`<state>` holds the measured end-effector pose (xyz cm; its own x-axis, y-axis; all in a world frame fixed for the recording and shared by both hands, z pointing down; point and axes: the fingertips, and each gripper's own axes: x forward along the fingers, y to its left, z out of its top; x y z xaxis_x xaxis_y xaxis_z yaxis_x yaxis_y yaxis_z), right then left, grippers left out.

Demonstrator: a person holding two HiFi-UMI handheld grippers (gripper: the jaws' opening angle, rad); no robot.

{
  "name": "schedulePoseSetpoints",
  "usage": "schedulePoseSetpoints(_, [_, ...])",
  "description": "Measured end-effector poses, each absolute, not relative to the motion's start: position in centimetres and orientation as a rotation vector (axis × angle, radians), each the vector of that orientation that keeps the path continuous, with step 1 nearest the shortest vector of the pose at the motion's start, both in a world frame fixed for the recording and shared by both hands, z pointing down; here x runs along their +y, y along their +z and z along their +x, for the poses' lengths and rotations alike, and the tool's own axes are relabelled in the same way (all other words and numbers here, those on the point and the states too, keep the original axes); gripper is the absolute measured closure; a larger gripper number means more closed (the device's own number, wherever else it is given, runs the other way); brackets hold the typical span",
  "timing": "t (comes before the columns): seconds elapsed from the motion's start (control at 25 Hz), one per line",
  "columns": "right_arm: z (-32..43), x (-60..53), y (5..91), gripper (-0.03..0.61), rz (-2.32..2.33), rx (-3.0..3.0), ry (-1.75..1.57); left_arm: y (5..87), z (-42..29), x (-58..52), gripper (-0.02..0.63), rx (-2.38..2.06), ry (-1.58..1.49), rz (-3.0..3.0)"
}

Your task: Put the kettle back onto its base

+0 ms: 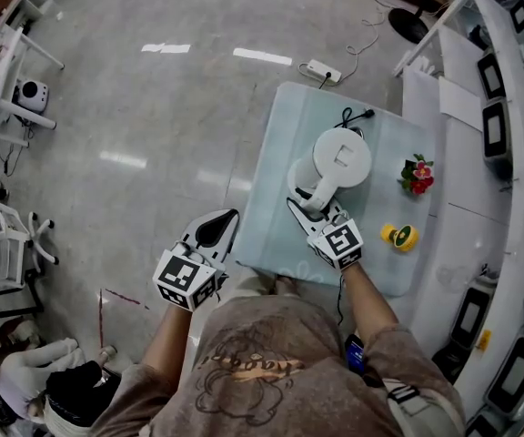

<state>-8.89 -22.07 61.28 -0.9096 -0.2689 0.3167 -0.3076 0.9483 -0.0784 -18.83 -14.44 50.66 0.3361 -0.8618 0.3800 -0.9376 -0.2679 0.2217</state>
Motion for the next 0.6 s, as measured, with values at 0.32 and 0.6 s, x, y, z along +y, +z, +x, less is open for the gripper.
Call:
schedulePoseSetpoints(0.32, [-9.5,-21.7,60.8,0.465,0.400,-2.807,0.168,51.1,-18.8,-14.6,0.594,-1.581,0.257,2.172])
schedulePoseSetpoints(0.6, [-9.9,-20.6,60.8,0.466,0.380,-2.794,0.171,51.0,-18.9,-14.6,0.594,-1.593,0.245,2.168])
